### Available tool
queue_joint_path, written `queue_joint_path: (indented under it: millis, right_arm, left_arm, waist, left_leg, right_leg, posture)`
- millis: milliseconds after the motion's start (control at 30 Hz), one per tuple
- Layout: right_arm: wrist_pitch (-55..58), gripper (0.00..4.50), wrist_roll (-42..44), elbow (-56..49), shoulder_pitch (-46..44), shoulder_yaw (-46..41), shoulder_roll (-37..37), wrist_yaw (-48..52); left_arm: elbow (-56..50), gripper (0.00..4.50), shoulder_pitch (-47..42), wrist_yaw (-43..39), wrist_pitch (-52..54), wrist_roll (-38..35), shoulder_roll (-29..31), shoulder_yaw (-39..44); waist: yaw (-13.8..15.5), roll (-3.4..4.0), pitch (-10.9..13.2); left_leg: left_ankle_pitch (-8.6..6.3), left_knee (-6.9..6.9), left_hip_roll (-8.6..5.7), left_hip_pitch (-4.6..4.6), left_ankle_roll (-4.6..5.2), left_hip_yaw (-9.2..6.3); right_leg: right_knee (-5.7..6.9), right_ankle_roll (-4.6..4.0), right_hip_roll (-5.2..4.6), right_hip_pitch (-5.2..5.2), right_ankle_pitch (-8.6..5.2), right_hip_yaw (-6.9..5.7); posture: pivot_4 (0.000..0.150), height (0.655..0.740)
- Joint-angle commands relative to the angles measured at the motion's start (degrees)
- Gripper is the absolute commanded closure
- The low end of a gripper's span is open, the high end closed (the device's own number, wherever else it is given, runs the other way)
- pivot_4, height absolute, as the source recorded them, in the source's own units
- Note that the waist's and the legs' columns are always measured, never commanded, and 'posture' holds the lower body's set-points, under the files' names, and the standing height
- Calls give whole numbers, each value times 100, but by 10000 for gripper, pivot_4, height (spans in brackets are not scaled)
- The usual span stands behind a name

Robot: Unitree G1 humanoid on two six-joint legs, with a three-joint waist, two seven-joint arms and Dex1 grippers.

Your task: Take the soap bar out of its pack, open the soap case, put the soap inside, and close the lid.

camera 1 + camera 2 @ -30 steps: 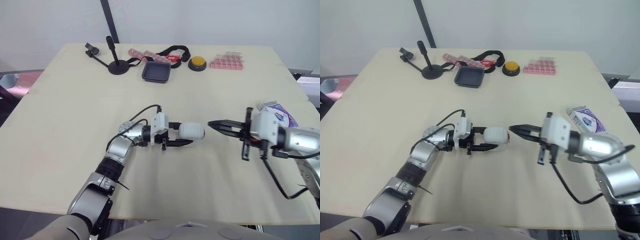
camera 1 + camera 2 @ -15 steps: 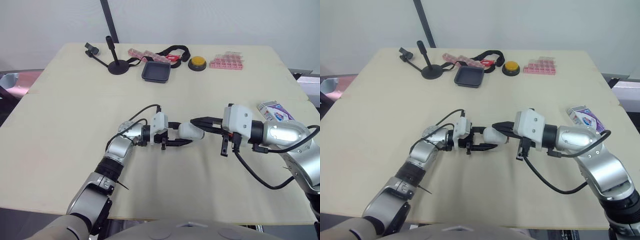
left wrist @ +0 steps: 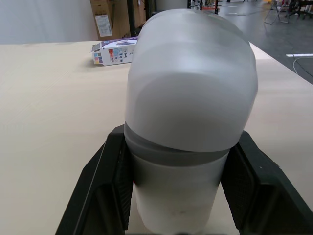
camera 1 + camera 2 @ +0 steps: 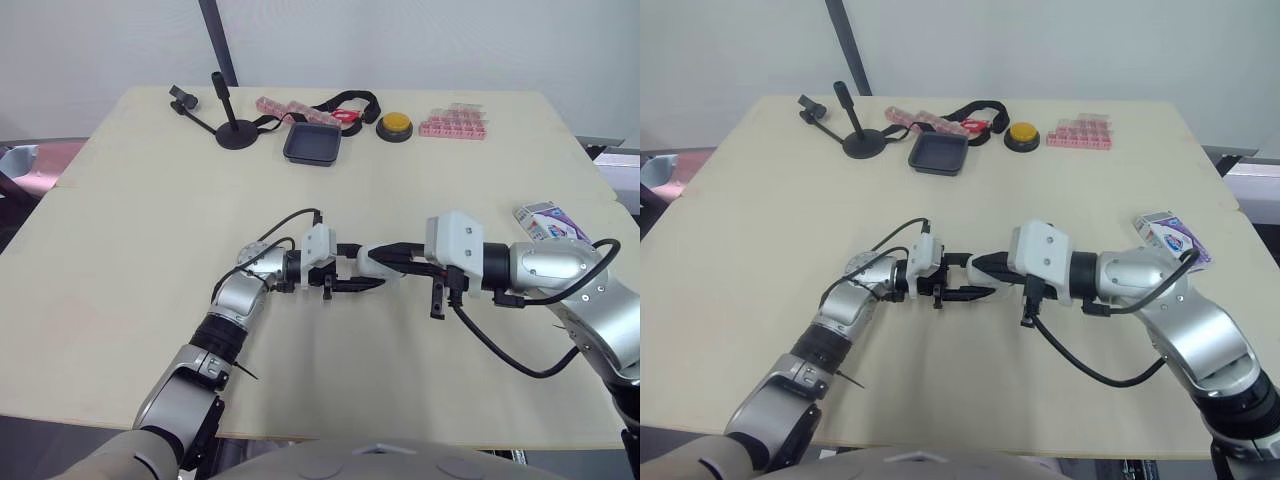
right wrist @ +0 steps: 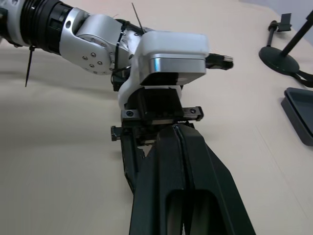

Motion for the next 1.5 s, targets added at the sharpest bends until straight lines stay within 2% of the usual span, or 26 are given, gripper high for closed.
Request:
queue_joint_path:
  millis: [33,400,1167,1333,1500]
  right_arm:
    - [64,44780,134,-183,15,-110,-48,-16]
    - [-25,44780,39,-46,394,-278,-160,7]
    - [-123,44780,173,-46,592,-459,-234,113]
    - [-138,44780,517,-121,414,-631,-224,268]
    - [108,44780,859,-54,-157,-737,-77,45]
  left_arm:
    - [-121,25784,-16,34,11,0,32,24]
    - [-118,25784,-14,36,-11,-4,19,19]
    - [-120,25784,3,43,-27,11,9,-2]
    - [-103,25784,-15,40,-16,6,5,3]
    - [-91,25784,-26,37,-6,1,17,16]
  waist:
    - [0,0,0]
    - [4,0,0]
    - [4,0,0]
    - [2,0,0]
    - [1,0,0]
  left_leg:
    - [0,0,0,0,0,0]
    - [0,0,-1,-2,0,1]
    - [0,-2,-1,-3,0,1]
    - [0,-2,-1,-3,0,1]
    - [0,-2,-1,-1,0,1]
  right_leg:
    - [0,0,0,0,0,1]
    - [-2,0,-1,0,0,2]
    - [-4,0,-1,0,0,1]
    - [-4,0,-1,0,0,1]
    - [-4,0,-1,0,0,1]
  posture:
    - [1500,7400]
    - [1500,7400]
    - [1500,7400]
    - [1500,7400]
    - [1500,7400]
